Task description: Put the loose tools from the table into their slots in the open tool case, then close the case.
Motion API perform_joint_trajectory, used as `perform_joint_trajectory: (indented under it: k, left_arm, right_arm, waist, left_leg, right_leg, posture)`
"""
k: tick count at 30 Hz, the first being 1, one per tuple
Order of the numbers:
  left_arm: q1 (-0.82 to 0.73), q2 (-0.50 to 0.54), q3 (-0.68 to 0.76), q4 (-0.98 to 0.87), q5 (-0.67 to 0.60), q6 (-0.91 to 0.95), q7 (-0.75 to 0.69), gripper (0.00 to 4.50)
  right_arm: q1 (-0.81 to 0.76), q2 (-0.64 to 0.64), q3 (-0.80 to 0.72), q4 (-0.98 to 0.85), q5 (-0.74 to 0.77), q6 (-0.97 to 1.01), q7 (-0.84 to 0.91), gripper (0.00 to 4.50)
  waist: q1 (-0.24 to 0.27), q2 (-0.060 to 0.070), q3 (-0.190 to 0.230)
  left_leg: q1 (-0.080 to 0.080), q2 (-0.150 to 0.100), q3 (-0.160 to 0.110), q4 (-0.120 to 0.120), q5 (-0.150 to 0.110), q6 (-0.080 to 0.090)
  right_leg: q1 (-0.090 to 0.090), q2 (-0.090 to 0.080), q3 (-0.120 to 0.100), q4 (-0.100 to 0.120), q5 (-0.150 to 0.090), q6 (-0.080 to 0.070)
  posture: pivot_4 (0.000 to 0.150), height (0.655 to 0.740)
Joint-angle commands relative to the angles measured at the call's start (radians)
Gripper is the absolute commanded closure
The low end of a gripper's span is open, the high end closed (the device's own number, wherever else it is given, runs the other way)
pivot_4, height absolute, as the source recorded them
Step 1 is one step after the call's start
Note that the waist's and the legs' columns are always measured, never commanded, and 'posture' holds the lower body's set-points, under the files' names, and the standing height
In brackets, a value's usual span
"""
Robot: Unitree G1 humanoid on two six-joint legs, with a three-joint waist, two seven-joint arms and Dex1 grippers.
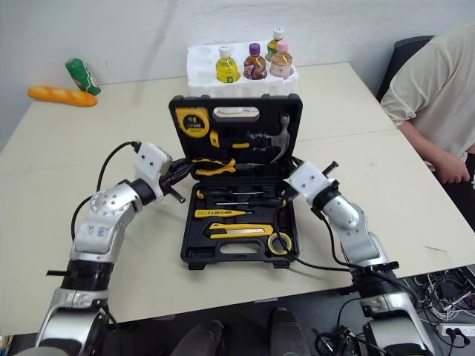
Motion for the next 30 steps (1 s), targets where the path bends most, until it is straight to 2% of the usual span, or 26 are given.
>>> perform_joint_trajectory:
  k: [1, 4, 5, 7, 8, 11, 12, 15, 17, 18, 21, 22, 27, 29, 30]
  left_arm:
    - [0.066, 0.013, -0.033, -0.135, 0.024, -0.065, -0.017, 3.2]
    - [0.155, 0.037, 0.044, -0.272, -0.058, 0.037, -0.036, 1.75]
    - [0.198, 0.062, 0.082, -0.331, -0.13, 0.122, -0.075, 1.26]
    - [0.27, 0.113, 0.155, -0.414, -0.244, 0.223, -0.141, 0.33]
    - [0.321, 0.165, 0.217, -0.442, -0.313, 0.295, -0.192, 0.02]
    - [0.466, 0.325, 0.384, -0.462, -0.499, 0.459, -0.37, 0.02]
    - [0.501, 0.369, 0.43, -0.448, -0.554, 0.513, -0.42, 0.02]
    - [0.542, 0.451, 0.519, -0.373, -0.664, 0.603, -0.514, 0.02]
    - [0.524, 0.474, 0.521, -0.315, -0.662, 0.601, -0.527, 0.02]
    - [0.506, 0.48, 0.509, -0.289, -0.648, 0.593, -0.518, 0.02]
    - [0.448, 0.48, 0.473, -0.246, -0.632, 0.581, -0.493, 0.02]
    - [0.429, 0.477, 0.462, -0.24, -0.634, 0.582, -0.487, 0.02]
    - [0.341, 0.46, 0.375, -0.181, -0.575, 0.523, -0.453, 0.02]
    - [0.294, 0.446, 0.331, -0.14, -0.533, 0.474, -0.44, 0.0]
    - [0.263, 0.435, 0.303, -0.112, -0.516, 0.454, -0.439, 0.27]
  right_arm:
    - [0.037, -0.024, 0.022, -0.118, 0.01, -0.149, 0.042, 2.7]
    - [0.159, -0.109, -0.04, -0.341, 0.184, -0.043, 0.173, 1.1]
    - [0.236, -0.187, -0.061, -0.47, 0.303, 0.049, 0.272, 0.62]
    - [0.372, -0.315, -0.119, -0.668, 0.491, 0.188, 0.403, 0.6]
    - [0.465, -0.379, -0.2, -0.755, 0.602, 0.272, 0.45, 0.6]
    - [0.714, -0.49, -0.468, -0.888, 0.892, 0.52, 0.552, 0.6]
    - [0.775, -0.501, -0.543, -0.894, 0.975, 0.594, 0.583, 0.6]
    - [0.894, -0.505, -0.693, -0.876, 1.108, 0.737, 0.663, 0.6]
    - [0.932, -0.5, -0.722, -0.866, 1.132, 0.798, 0.695, 0.6]
    - [0.94, -0.494, -0.727, -0.864, 1.136, 0.816, 0.708, 0.6]
    - [0.938, -0.466, -0.709, -0.872, 1.106, 0.833, 0.707, 0.6]
    - [0.936, -0.455, -0.698, -0.878, 1.095, 0.838, 0.701, 0.6]
    - [0.938, -0.424, -0.642, -0.891, 1.026, 0.847, 0.7, 0.6]
    - [0.925, -0.415, -0.605, -0.881, 0.983, 0.836, 0.694, 1.15]
    - [0.922, -0.414, -0.582, -0.88, 0.965, 0.831, 0.701, 1.48]
  waist:
    - [0.001, 0.0, 0.0]
    - [0.002, 0.001, 0.001]
    - [0.003, 0.003, 0.002]
    - [0.003, 0.004, 0.003]
    - [0.004, 0.004, 0.003]
    - [0.01, 0.002, 0.005]
    - [0.013, 0.002, 0.008]
    - [0.036, 0.005, 0.018]
    - [0.054, 0.007, 0.019]
    - [0.057, 0.007, 0.02]
    - [0.064, 0.007, 0.02]
    - [0.065, 0.007, 0.02]
    - [0.065, 0.007, 0.02]
    - [0.065, 0.007, 0.02]
    - [0.065, 0.007, 0.02]
  left_leg:
    - [0.0, 0.001, 0.0, 0.0, 0.0, 0.0]
    - [0.0, 0.002, 0.0, 0.0, 0.0, 0.0]
    - [0.0, 0.003, 0.0, 0.0, 0.0, 0.0]
    - [-0.001, 0.003, -0.001, 0.0, -0.002, 0.001]
    - [-0.001, 0.004, -0.001, 0.0, -0.002, 0.001]
    - [0.004, 0.007, -0.002, 0.0, -0.004, 0.002]
    - [0.011, 0.009, -0.003, 0.0, -0.007, 0.003]
    - [0.03, 0.017, -0.002, 0.001, -0.02, 0.01]
    - [0.035, 0.022, -0.003, 0.001, -0.022, 0.01]
    - [0.035, 0.022, -0.003, 0.001, -0.022, 0.01]
    - [0.034, 0.022, -0.003, 0.001, -0.023, 0.01]
    - [0.034, 0.022, -0.002, 0.001, -0.024, 0.009]
    - [0.032, 0.022, -0.001, -0.001, -0.023, 0.003]
    - [0.029, 0.022, -0.001, -0.001, -0.023, 0.003]
    - [0.028, 0.022, -0.001, -0.001, -0.023, 0.002]
  right_leg:
    - [0.001, 0.001, 0.001, -0.001, 0.0, 0.0]
    - [0.001, 0.002, 0.003, -0.001, 0.0, 0.0]
    - [0.001, 0.002, 0.003, -0.001, 0.0, 0.0]
    - [0.002, 0.002, 0.003, -0.002, 0.0, 0.0]
    - [0.002, 0.002, 0.003, -0.003, 0.0, 0.0]
    - [0.009, 0.004, 0.002, -0.006, 0.0, -0.002]
    - [0.018, 0.006, 0.001, -0.008, 0.0, -0.003]
    - [0.04, 0.012, 0.0, -0.02, 0.0, -0.008]
    - [0.051, 0.014, -0.002, -0.028, -0.003, -0.014]
    - [0.052, 0.015, -0.003, -0.03, -0.009, -0.024]
    - [0.05, 0.015, -0.003, -0.029, -0.006, -0.021]
    - [0.049, 0.015, -0.003, -0.029, 0.001, -0.008]
    - [0.046, 0.015, -0.002, -0.03, 0.001, -0.008]
    - [0.042, 0.015, -0.002, -0.029, 0.001, -0.008]
    - [0.041, 0.015, -0.001, -0.029, 0.001, -0.008]
  posture:
    - [0.15, 0.7374]
    - [0.15, 0.7374]
    - [0.15, 0.7374]
    - [0.15, 0.7374]
    - [0.15, 0.7374]
    - [0.15, 0.7374]
    - [0.15, 0.7374]
    - [0.15, 0.7374]
    - [0.15, 0.7374]
    - [0.15, 0.7374]
    - [0.15, 0.7374]
    - [0.15, 0.7374]
    - [0.15, 0.7374]
    - [0.15, 0.7374]
    - [0.15, 0.7374]
